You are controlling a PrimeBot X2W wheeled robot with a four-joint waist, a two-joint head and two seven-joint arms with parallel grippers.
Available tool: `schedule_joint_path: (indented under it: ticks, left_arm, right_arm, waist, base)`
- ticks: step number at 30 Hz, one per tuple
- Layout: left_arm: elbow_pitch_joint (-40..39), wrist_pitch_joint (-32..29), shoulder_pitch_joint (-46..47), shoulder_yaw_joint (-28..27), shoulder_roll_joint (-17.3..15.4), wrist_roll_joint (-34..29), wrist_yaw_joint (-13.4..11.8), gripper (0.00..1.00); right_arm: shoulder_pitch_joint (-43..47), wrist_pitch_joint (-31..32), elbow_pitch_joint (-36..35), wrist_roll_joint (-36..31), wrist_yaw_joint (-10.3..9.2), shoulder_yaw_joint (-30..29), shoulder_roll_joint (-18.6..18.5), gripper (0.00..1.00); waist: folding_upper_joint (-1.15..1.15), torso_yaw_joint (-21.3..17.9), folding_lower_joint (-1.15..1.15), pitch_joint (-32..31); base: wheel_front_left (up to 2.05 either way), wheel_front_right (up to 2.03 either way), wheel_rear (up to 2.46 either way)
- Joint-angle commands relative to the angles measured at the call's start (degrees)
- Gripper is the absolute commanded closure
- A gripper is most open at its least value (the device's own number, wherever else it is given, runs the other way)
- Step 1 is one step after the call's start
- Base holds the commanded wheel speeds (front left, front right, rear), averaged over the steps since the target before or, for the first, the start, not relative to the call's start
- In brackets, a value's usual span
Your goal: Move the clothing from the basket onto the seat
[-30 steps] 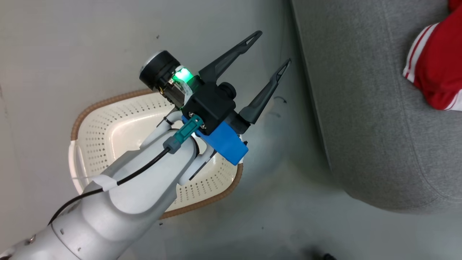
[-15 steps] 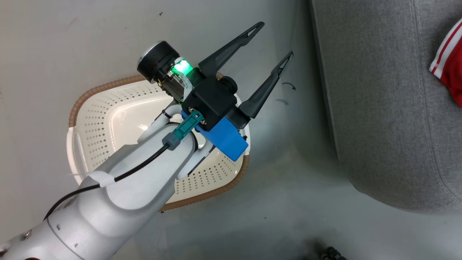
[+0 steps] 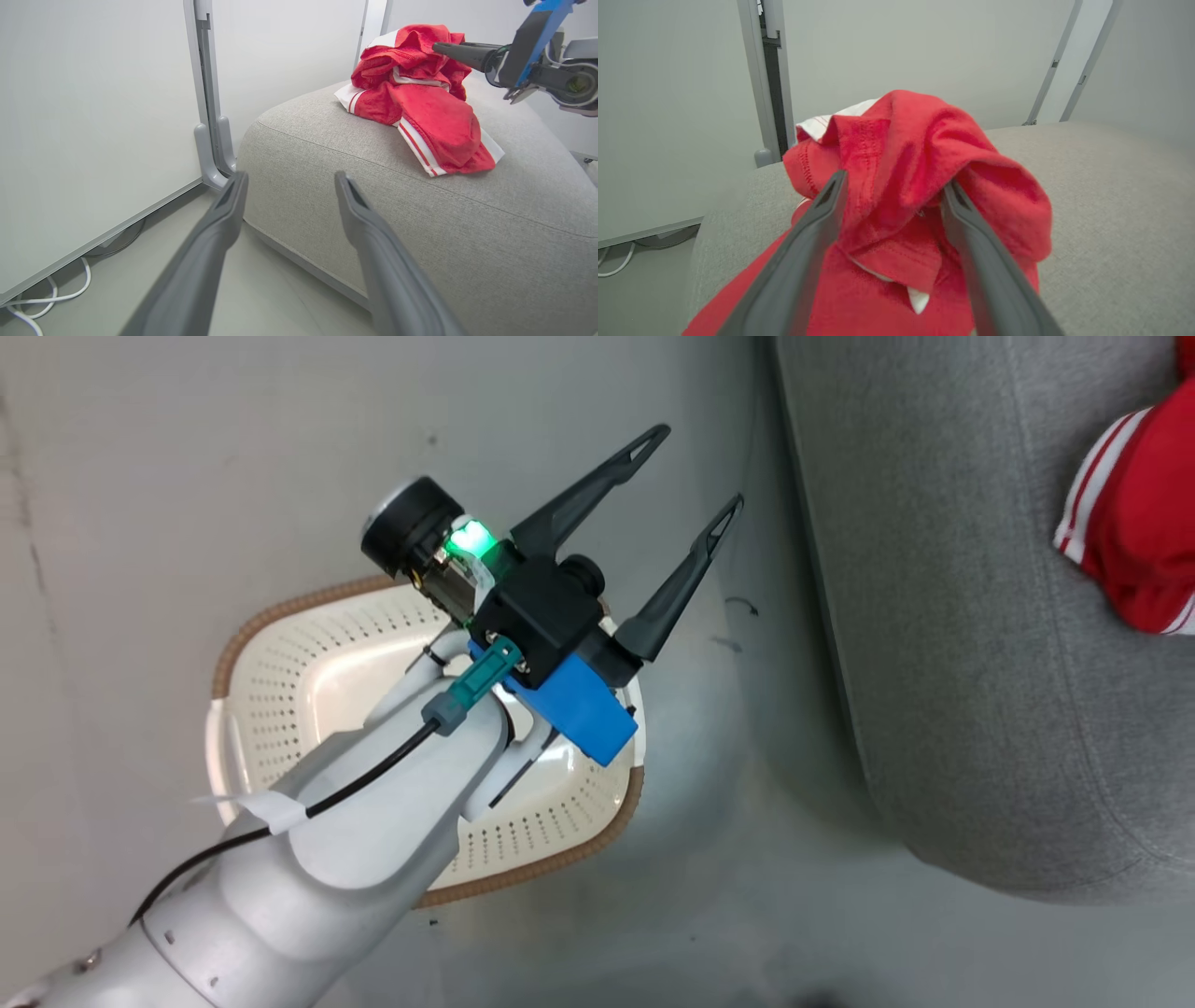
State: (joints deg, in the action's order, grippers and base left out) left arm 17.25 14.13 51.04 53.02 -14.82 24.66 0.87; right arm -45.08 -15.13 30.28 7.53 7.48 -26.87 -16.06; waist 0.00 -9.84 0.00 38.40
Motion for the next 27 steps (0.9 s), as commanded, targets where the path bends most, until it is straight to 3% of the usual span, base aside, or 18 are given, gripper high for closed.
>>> schedule_joint_path:
  ticks: [1,10,19,27]
  left_arm:
    - [0.3,0.4,-0.8,-0.3,0.3,0.3,-0.3,0.00]
    - [1.0,1.1,-6.9,-4.4,0.7,1.7,-1.3,0.00]
    - [-2.6,1.1,-18.5,-15.9,-0.5,-0.3,-2.9,0.00]
    - [-4.2,1.1,-29.2,-27.2,-1.1,-2.5,-2.8,0.00]
  right_arm:
    - [2.1,0.0,-0.8,-0.5,0.03,0.5,0.5,0.00]
    - [14.4,0.0,-7.7,-0.9,0.03,5.0,4.2,0.00]
    - [23.3,0.0,-13.4,0.0,0.03,14.2,7.3,0.00]
    - [27.4,0.0,-17.4,1.3,0.02,20.7,9.2,0.00]
  waist:
    - [0.00,0.4,0.00,-2.7]
    - [0.00,1.5,0.00,-12.5]
    - [0.00,3.8,0.00,-21.2]
    - [0.00,6.4,0.00,-26.7]
  base:
    - [0.00,0.00,0.00]
    - [0.00,0.00,0.00]
    - [0.00,0.00,0.00]
    - [0.00,0.00,0.00]
